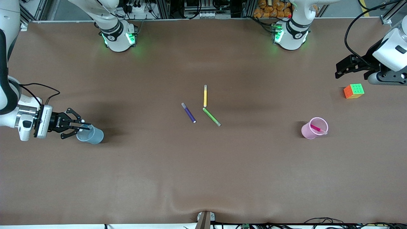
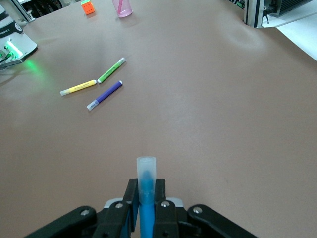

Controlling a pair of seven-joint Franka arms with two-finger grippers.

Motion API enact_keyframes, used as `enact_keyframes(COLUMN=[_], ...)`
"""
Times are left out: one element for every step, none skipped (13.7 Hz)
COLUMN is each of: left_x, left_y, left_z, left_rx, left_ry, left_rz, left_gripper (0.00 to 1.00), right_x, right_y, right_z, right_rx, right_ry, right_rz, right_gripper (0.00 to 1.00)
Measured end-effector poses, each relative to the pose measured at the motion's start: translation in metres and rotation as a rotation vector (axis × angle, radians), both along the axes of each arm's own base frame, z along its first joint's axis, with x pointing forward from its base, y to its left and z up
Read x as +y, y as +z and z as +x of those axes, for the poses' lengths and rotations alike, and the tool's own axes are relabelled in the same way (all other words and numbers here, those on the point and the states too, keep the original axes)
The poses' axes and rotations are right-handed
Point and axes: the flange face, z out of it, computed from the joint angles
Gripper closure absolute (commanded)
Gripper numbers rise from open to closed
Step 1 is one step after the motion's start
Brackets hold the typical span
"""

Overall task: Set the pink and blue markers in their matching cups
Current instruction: 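Lower the blue marker into the blue cup and open the right gripper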

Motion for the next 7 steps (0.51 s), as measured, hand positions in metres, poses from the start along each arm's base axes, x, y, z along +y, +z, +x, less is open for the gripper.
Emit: enact_keyframes(left_x=[0.000,0.002,0.003,0.004,0.004,0.003,0.003], left_y=[0.000,0.001,0.002,0.004,0.005,0.005,0.005], left_z=[0.000,0.001,0.002,0.002,0.002,0.002,0.002], left_rx=[-0.004,-0.008,-0.014,-0.019,-0.021,-0.022,-0.022], left_ry=[0.001,0.003,0.006,0.007,0.007,0.006,0.007], left_rz=[-0.001,-0.001,-0.002,-0.002,-0.002,-0.002,-0.002], left_gripper=[0.00,0.00,0.00,0.00,0.00,0.00,0.00], right_x=[-0.001,-0.003,-0.006,-0.009,-0.012,-0.014,-0.016], right_y=[-0.003,-0.008,-0.016,-0.024,-0.031,-0.036,-0.037], right_z=[0.000,0.000,0.000,0.000,-0.001,-0.001,0.000], right_rx=[0.000,0.000,0.000,0.000,0.002,0.002,-0.002], right_ry=[-0.004,-0.006,-0.006,-0.005,-0.005,-0.004,-0.004], right_rz=[-0.002,-0.004,-0.005,-0.005,-0.003,-0.001,-0.001], right_gripper=[1.00,1.00,1.00,1.00,1.00,1.00,0.58])
